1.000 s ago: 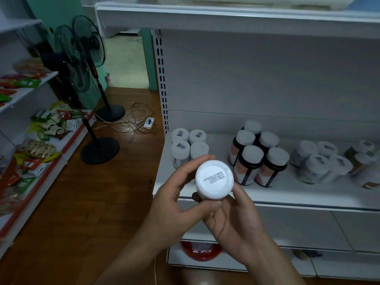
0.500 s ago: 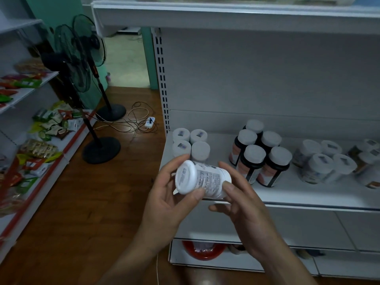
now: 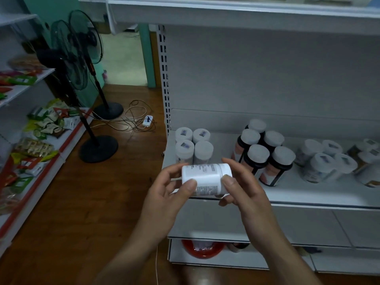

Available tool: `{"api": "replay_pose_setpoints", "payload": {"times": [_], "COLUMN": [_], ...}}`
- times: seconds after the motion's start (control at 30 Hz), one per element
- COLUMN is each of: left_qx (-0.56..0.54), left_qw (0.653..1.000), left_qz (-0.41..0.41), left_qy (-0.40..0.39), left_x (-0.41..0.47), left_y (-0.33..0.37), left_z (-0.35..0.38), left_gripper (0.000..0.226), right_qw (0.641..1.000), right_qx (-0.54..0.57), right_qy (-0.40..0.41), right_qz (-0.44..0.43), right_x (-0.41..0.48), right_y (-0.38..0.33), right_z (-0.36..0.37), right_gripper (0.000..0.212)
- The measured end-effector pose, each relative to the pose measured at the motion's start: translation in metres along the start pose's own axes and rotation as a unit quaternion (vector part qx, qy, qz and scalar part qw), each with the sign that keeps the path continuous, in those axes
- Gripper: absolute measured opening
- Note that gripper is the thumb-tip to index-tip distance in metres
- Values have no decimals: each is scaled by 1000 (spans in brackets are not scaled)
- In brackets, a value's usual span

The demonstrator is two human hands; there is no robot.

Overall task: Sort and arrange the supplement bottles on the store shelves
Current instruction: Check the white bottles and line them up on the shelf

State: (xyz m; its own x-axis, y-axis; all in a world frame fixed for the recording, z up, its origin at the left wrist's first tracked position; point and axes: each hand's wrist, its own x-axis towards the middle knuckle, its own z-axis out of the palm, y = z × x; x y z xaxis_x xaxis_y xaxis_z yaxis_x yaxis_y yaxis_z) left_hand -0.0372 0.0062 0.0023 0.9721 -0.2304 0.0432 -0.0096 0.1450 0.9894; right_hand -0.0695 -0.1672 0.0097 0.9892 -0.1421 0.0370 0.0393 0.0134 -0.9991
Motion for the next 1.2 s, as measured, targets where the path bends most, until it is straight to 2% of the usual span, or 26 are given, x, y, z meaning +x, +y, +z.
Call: {"api": "replay_pose_setpoints", "payload": {"times": [0.13, 0.37, 0.4, 0.5, 0.57, 0.67, 0.77, 0.83, 0.93, 0.97, 1.07, 1.2], "left_qx": [13, 32, 29, 61, 75, 30, 46, 43, 64, 71, 42, 53], "left_qw": [998, 999, 998, 993, 991, 996, 997, 997, 996, 995, 998, 999], "left_qz": [18, 13, 5, 21, 29, 12, 10, 6, 17, 22, 28, 5], "left_qy": [-52, -42, -49, -95, -102, -84, -63, -58, -67, -61, -30, -1], "left_x": [-3, -2, -2, -2, 0, 3, 9, 11, 12, 13, 17, 21], "left_y": [-1, 0, -1, -7, -8, -1, 2, 1, -2, -4, 1, -5], "left_z": [-12, -32, -35, -46, -49, -43, -34, -28, -21, -17, -2, 19], "left_gripper": [62, 32, 34, 64, 58, 42, 39, 39, 58, 57, 38, 34], "right_qw": [999, 999, 999, 998, 998, 999, 999, 999, 998, 998, 999, 999], "right_qx": [17, -21, -18, -7, -10, -4, -4, 10, 37, 38, 17, 10], "right_qy": [26, 24, 32, 56, 57, 46, 40, 39, 31, 19, -25, -50], "right_qz": [27, 10, 13, 22, 24, 23, 23, 31, 46, 47, 29, 13], "right_x": [1, -7, -8, -9, -9, -6, 2, 10, 18, 20, 26, 32], "right_y": [2, 1, 2, 4, 5, 1, -3, -3, -4, -3, 0, 1], "right_z": [9, 30, 33, 41, 42, 39, 32, 26, 16, 12, -4, -25], "right_gripper": [38, 43, 43, 41, 41, 41, 41, 39, 36, 35, 36, 36]}}
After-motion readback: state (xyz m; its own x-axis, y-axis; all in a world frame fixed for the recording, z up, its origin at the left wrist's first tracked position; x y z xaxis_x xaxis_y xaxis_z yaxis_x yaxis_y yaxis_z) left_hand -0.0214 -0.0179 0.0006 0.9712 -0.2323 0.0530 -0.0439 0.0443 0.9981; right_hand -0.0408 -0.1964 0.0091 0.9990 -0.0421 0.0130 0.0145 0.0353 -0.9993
